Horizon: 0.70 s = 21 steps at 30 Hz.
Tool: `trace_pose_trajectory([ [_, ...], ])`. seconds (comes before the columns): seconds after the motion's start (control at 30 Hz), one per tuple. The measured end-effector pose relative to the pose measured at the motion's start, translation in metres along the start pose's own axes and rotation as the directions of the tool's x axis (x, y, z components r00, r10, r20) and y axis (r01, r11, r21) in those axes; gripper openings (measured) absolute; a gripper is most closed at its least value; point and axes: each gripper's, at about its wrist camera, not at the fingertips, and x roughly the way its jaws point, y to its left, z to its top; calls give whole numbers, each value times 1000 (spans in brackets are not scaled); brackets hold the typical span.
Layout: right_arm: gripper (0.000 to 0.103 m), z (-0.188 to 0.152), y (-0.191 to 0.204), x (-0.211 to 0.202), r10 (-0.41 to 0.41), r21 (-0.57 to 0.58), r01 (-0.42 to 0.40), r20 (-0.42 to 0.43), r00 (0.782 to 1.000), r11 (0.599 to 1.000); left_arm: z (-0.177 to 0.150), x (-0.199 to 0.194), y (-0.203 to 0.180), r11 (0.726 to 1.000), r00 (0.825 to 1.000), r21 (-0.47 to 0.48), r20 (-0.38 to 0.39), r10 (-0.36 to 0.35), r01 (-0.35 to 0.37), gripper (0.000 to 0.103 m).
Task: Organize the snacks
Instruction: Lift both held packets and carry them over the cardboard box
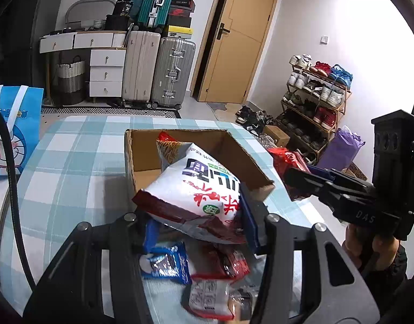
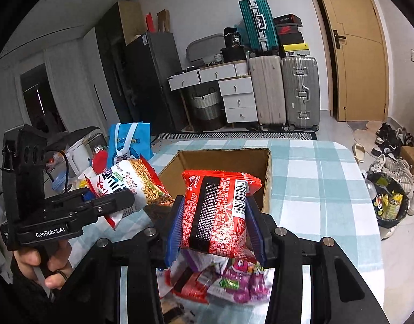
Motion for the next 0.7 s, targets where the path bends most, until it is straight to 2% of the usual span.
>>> trace_pose_trajectory([
  [0.43,44,14,-13,52,16,22,-16,-35,999,1000,20,64,19,1000,999,2,-32,26,-26,47],
  [0.7,44,15,-18,82,14,12,-13,-61,998,1000,17,104,29,999,996,15,-70,48,-47,47],
])
